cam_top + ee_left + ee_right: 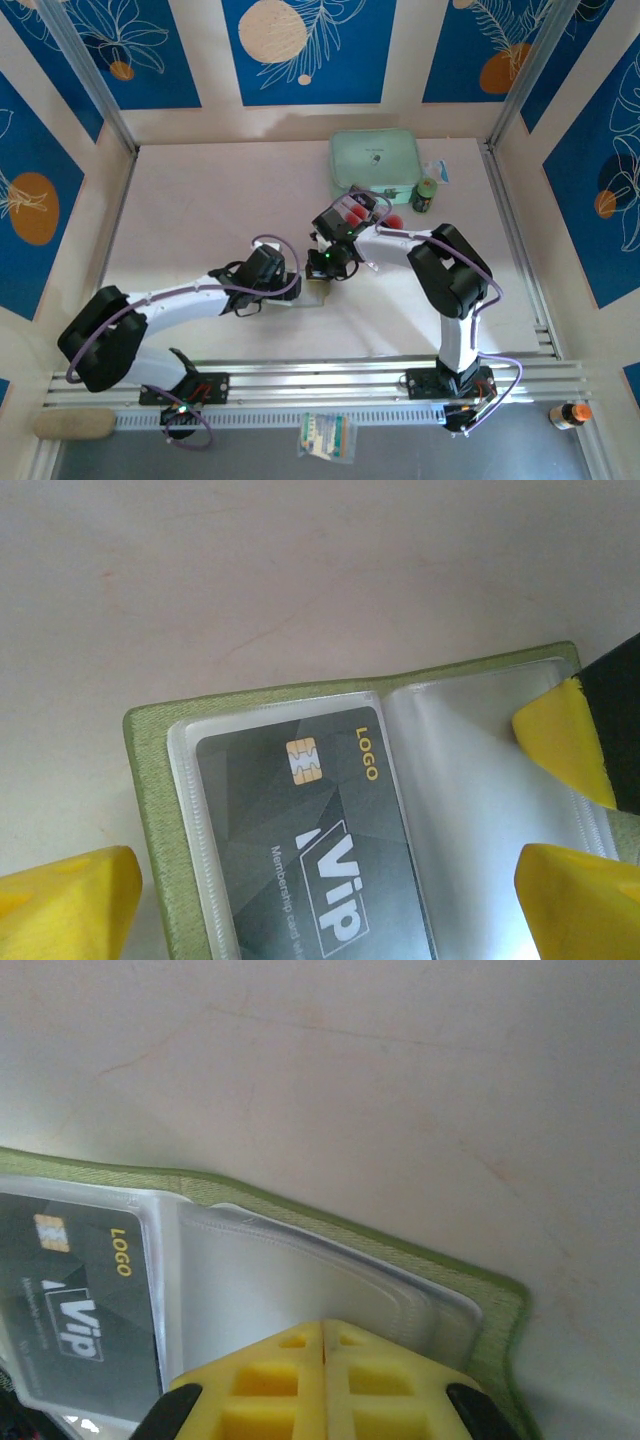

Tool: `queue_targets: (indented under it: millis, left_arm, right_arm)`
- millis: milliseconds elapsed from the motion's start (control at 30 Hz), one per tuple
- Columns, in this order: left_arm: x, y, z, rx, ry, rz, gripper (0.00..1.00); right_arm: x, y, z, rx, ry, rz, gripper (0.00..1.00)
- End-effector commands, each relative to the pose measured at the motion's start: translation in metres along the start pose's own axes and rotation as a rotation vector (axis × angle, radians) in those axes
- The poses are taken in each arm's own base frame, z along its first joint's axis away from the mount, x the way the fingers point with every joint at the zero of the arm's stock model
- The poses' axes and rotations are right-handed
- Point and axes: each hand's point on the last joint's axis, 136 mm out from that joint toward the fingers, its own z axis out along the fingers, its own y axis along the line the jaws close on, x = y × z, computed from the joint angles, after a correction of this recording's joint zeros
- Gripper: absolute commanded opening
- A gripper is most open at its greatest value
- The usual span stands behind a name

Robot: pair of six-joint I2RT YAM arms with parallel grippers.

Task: Put the credit cards into the card holder

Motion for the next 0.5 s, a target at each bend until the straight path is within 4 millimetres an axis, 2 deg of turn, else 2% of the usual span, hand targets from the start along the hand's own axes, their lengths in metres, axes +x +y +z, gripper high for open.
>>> queue_targets:
  millis: [0, 467]
  left_arm:
    - [0.004, 0.000, 0.003, -0.003, -0.003, 0.029, 0.96]
    - [0.018, 0.009, 0.014, -0.034, 0.024, 0.027, 0.96]
  right_arm:
    - [0.017, -0.001, 0.014, 0.004, 0.073, 0.001, 0.05]
    - [0.014, 0.008, 0.013, -0.046, 0.068, 0.030, 0.05]
